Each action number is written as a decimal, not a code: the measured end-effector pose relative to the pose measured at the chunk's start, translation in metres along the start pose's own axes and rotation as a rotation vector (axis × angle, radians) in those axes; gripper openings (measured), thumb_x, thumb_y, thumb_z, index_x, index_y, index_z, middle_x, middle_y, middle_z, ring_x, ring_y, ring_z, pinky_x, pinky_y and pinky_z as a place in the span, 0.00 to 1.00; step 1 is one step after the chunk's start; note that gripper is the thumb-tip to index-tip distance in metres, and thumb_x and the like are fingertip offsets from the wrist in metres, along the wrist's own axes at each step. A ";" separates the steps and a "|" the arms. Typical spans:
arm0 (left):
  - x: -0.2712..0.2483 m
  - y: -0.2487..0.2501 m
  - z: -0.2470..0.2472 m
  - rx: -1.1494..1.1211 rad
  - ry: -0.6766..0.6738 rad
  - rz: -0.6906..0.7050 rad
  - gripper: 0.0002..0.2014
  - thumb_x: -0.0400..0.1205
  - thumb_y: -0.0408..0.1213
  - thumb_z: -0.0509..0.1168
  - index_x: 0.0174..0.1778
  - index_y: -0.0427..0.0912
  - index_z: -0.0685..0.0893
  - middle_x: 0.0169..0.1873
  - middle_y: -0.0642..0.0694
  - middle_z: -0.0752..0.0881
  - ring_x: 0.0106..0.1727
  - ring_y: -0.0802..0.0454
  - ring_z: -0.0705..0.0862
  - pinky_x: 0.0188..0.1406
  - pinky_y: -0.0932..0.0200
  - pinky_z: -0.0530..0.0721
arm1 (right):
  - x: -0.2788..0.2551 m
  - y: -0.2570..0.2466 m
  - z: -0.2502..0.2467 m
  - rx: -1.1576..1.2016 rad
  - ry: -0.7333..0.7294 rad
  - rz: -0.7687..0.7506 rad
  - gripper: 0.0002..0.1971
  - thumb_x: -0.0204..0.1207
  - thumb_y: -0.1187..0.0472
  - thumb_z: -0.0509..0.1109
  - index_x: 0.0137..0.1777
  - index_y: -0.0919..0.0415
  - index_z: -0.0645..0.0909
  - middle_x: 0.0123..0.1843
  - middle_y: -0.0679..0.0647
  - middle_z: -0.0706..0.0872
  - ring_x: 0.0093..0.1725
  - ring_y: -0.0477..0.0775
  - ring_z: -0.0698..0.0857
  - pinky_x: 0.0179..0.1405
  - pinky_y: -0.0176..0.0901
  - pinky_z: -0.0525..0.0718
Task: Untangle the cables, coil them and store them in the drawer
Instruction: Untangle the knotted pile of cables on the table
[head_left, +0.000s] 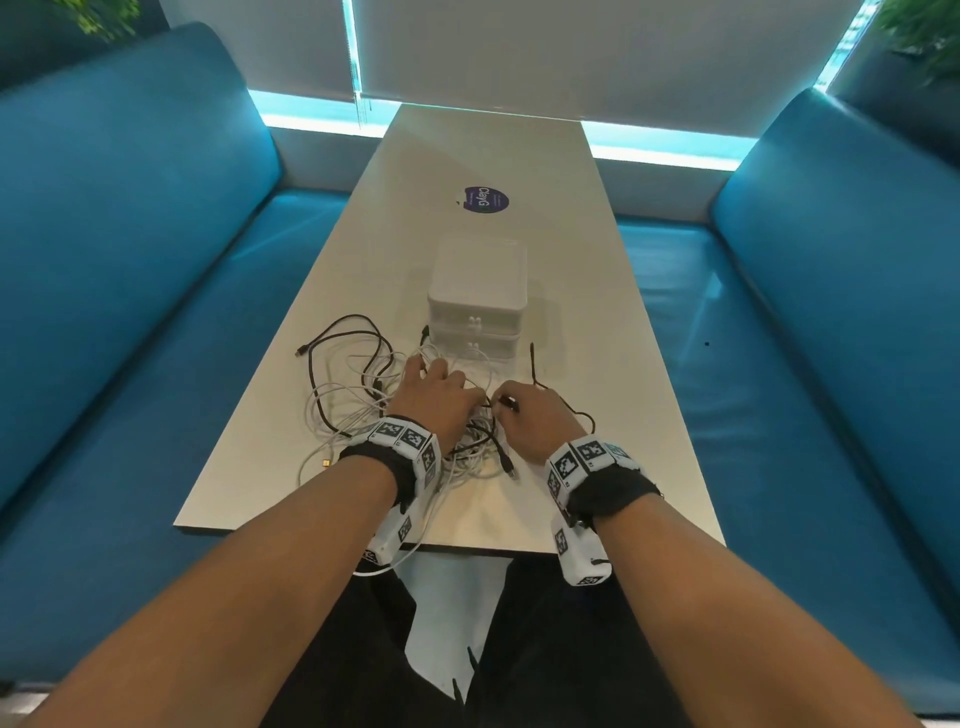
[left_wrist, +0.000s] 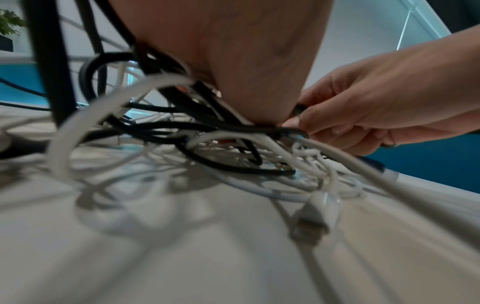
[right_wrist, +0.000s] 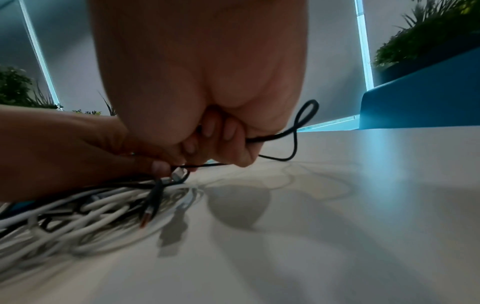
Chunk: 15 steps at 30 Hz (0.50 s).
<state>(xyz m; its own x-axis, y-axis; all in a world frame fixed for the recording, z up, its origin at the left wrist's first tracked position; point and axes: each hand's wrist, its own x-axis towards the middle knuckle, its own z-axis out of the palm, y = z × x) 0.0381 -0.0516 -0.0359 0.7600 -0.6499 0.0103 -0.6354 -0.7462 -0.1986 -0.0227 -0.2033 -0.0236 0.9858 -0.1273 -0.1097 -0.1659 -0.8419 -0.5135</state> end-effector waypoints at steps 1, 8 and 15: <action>0.000 0.000 0.000 0.001 0.001 0.001 0.11 0.85 0.42 0.58 0.61 0.59 0.80 0.56 0.50 0.84 0.66 0.42 0.74 0.69 0.34 0.61 | 0.002 -0.001 0.003 -0.016 -0.008 0.000 0.10 0.84 0.55 0.62 0.58 0.57 0.82 0.49 0.59 0.89 0.51 0.63 0.86 0.50 0.54 0.84; -0.001 -0.001 0.001 -0.024 0.035 0.005 0.12 0.88 0.49 0.54 0.60 0.56 0.81 0.57 0.50 0.85 0.66 0.42 0.75 0.70 0.34 0.60 | 0.006 0.004 0.011 -0.119 -0.009 0.010 0.10 0.85 0.50 0.60 0.53 0.56 0.76 0.47 0.61 0.86 0.46 0.65 0.84 0.45 0.57 0.86; -0.002 -0.003 -0.002 -0.072 0.039 -0.004 0.15 0.88 0.52 0.53 0.60 0.58 0.84 0.59 0.53 0.85 0.66 0.44 0.74 0.69 0.35 0.61 | 0.008 0.029 -0.010 -0.188 0.029 0.159 0.13 0.85 0.47 0.62 0.58 0.55 0.79 0.50 0.58 0.86 0.47 0.62 0.85 0.47 0.52 0.85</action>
<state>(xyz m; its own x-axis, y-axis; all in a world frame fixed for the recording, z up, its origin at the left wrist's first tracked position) 0.0381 -0.0487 -0.0336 0.7576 -0.6509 0.0489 -0.6416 -0.7563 -0.1278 -0.0199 -0.2342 -0.0305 0.9485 -0.2789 -0.1503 -0.3138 -0.8924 -0.3243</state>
